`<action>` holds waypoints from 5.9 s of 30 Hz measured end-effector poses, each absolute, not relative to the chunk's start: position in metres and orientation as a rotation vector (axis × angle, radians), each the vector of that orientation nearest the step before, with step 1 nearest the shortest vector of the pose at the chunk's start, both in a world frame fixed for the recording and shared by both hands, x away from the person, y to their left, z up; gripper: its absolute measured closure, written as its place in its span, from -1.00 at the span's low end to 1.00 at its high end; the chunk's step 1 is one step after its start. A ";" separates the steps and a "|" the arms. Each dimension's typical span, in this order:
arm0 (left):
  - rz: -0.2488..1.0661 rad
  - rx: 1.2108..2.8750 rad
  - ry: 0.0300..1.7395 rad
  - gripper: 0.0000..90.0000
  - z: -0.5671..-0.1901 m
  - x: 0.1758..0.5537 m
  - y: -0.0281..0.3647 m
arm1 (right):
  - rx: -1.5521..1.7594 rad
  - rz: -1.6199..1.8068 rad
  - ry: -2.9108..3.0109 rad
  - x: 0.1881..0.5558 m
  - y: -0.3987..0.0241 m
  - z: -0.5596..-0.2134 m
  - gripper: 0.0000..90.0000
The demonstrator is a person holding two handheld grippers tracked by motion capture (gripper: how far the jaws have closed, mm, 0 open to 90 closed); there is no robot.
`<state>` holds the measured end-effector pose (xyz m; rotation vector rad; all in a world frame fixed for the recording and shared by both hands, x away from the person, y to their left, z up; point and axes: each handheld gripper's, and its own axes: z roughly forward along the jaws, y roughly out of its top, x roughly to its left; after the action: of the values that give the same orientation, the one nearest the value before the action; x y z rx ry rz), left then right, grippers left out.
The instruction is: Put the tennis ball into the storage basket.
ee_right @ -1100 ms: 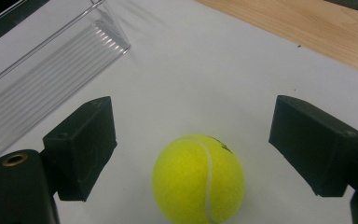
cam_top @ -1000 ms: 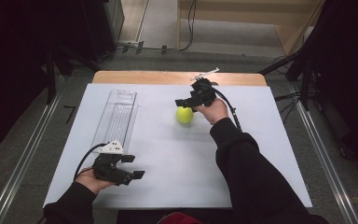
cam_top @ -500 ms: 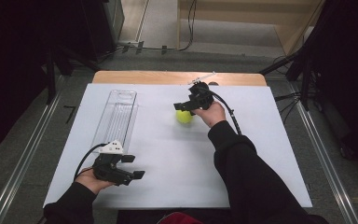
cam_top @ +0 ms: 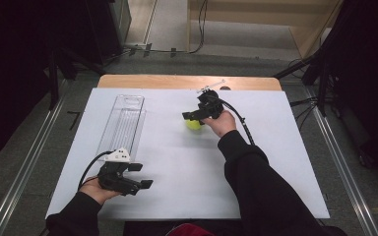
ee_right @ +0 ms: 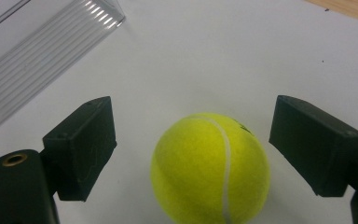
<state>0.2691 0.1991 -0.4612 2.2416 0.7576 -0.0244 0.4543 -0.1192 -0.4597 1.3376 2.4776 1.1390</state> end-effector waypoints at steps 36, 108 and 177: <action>-0.021 2.247 0.758 -0.44 -0.461 0.269 0.199 | 1.415 1.041 2.426 0.451 -0.121 -0.503 -0.68; -0.020 2.245 0.759 -0.44 -0.461 0.269 0.199 | 1.305 1.217 2.495 0.427 -0.106 -0.469 -0.50; 0.014 2.220 0.769 -0.43 -0.459 0.267 0.204 | 1.162 1.324 2.642 0.410 -0.031 -0.441 -0.50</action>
<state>0.2668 0.2038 -0.4585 2.2202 0.7689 0.0136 0.4097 -0.0306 -0.4410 1.1625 2.6417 1.3237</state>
